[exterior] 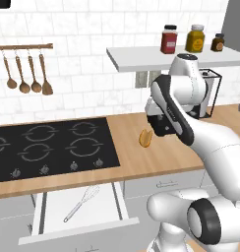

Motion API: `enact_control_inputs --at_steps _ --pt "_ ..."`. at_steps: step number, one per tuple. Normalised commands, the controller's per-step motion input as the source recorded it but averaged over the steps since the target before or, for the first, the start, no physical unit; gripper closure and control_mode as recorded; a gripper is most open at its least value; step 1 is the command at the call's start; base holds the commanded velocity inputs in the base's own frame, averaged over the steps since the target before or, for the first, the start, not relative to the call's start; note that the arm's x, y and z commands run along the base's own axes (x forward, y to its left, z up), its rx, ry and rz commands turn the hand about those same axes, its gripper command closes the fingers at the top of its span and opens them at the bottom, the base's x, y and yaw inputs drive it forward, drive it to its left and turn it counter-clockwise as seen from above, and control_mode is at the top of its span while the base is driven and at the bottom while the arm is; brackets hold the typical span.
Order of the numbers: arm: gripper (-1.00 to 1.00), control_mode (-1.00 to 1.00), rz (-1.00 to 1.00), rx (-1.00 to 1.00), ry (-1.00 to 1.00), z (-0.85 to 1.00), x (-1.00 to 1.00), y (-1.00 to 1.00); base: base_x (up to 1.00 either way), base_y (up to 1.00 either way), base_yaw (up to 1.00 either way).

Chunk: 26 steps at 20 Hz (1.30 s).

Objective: Pick the whisk from the drawer and place it on the counter.

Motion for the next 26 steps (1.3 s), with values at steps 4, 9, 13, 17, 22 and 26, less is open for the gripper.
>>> enact_control_inputs --at_steps 4,9,13,17,22,26 --pt "-1.0 -1.0 0.0 0.0 0.0 -0.18 -0.15 0.0 0.0 0.0 0.0" --pt "-1.0 -1.0 0.04 0.0 0.0 -0.58 -0.39 0.03 0.0 0.0 0.0" --pt "-1.0 -1.0 0.07 -0.01 0.0 -0.73 -0.28 0.16 0.0 0.0 0.0" --pt "-1.0 -1.0 0.13 0.0 0.0 -0.65 -0.07 0.12 0.0 0.0 0.0" --pt "-1.0 1.0 0.17 0.0 0.0 -0.43 -0.07 0.0 -0.05 -0.03 0.05" --pt "-1.0 1.0 0.0 0.0 0.0 0.0 0.0 0.0 -0.33 -0.41 0.33"
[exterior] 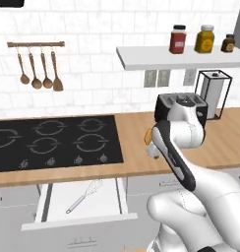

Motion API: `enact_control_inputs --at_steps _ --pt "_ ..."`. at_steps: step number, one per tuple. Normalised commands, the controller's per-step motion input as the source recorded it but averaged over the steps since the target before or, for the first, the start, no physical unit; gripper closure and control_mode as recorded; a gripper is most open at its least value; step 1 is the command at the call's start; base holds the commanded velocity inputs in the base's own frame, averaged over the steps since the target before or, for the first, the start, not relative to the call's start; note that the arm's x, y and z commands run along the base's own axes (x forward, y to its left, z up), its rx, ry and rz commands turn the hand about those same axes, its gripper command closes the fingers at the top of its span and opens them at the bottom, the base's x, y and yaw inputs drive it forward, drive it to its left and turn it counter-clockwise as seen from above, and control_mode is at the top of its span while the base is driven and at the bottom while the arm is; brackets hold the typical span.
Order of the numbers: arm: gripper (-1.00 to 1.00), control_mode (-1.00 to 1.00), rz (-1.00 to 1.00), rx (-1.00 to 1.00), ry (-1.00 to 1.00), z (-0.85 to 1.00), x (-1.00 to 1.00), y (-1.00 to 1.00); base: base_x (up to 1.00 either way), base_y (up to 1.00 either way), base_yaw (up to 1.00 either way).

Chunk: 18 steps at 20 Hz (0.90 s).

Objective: Pick the whisk from the drawer and place it on the counter.

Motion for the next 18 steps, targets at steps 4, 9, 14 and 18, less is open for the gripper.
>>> enact_control_inputs --at_steps 4,9,14,18 --pt "-1.0 1.0 0.0 0.0 0.0 0.0 0.0 0.0 -0.15 -0.64 0.4" --pt "-1.0 1.0 0.0 0.0 0.0 0.0 0.0 0.0 0.12 -0.31 0.38" --pt "-1.0 -1.0 0.02 -0.02 0.02 -0.06 0.11 0.15 0.43 0.37 0.18" --pt "-1.0 -1.0 0.04 -0.09 0.04 -0.39 0.29 0.77 0.0 0.0 0.0"
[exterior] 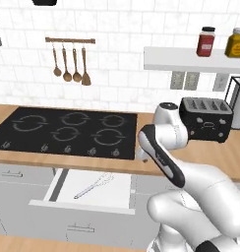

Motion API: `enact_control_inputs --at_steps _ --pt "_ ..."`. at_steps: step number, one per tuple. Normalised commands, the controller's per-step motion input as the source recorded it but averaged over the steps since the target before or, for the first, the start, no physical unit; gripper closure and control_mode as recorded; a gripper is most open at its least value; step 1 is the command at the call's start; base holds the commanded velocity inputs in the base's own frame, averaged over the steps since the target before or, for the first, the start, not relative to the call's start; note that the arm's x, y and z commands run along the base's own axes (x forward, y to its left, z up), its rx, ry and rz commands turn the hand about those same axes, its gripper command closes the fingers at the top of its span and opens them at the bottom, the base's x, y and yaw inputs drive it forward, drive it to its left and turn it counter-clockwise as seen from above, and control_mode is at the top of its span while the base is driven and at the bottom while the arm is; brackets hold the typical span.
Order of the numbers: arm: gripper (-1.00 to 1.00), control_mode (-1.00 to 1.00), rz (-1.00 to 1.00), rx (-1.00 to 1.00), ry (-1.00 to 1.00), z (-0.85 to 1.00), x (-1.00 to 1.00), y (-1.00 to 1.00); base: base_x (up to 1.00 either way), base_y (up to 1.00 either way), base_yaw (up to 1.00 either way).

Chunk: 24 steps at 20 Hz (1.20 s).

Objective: Pick the whisk from the drawer and place it on the counter.

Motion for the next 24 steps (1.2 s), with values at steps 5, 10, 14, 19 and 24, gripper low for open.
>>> enact_control_inputs --at_steps 5,10,14,19,24 --pt "-1.0 -1.0 0.0 -0.06 0.0 -0.46 0.0 0.92 0.0 0.0 0.0" --pt "-1.0 -1.0 -0.01 -0.02 0.02 -0.45 -0.06 1.0 0.0 0.0 0.0" --pt "-1.0 -1.0 -0.12 0.01 0.12 -0.28 -0.04 0.77 0.0 0.0 0.0" --pt "-1.0 -1.0 -0.34 0.07 0.29 -0.29 -0.01 0.54 0.0 0.0 0.0" --pt "-1.0 -1.0 -0.3 0.0 0.18 -0.34 0.09 0.55 0.0 0.0 0.0"
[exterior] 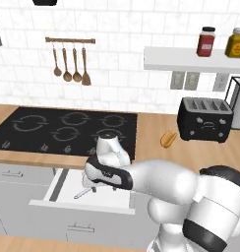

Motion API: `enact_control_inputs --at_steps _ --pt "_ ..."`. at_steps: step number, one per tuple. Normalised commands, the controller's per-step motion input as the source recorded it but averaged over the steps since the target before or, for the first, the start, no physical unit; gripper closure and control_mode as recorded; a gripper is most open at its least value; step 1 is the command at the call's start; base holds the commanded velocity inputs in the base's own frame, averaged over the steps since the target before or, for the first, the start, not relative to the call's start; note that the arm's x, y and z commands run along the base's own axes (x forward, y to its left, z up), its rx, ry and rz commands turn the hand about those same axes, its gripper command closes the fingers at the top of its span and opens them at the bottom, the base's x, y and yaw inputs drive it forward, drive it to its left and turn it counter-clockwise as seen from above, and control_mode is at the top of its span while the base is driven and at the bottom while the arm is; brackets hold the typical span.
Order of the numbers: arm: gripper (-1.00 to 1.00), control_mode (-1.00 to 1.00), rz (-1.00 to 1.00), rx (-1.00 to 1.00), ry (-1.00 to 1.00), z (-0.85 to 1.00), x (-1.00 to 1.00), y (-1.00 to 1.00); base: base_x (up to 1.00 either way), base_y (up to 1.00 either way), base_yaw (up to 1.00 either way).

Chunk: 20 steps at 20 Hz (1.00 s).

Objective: Pick the whisk from the drawer and place it on the counter.

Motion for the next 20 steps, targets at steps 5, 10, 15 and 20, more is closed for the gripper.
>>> enact_control_inputs --at_steps 5,10,15,20 --pt "-1.0 -1.0 -0.14 -0.13 0.08 -0.55 0.03 0.35 0.0 0.0 0.0" --pt "-1.0 -1.0 -0.1 -0.08 0.25 -0.75 -0.3 0.05 0.0 0.0 0.0" --pt "-1.0 -1.0 -0.03 0.01 0.38 -0.37 -0.96 0.01 0.0 0.0 0.0" --pt "-1.0 -1.0 0.0 0.01 0.22 -0.26 -1.0 0.2 0.0 0.0 0.0"
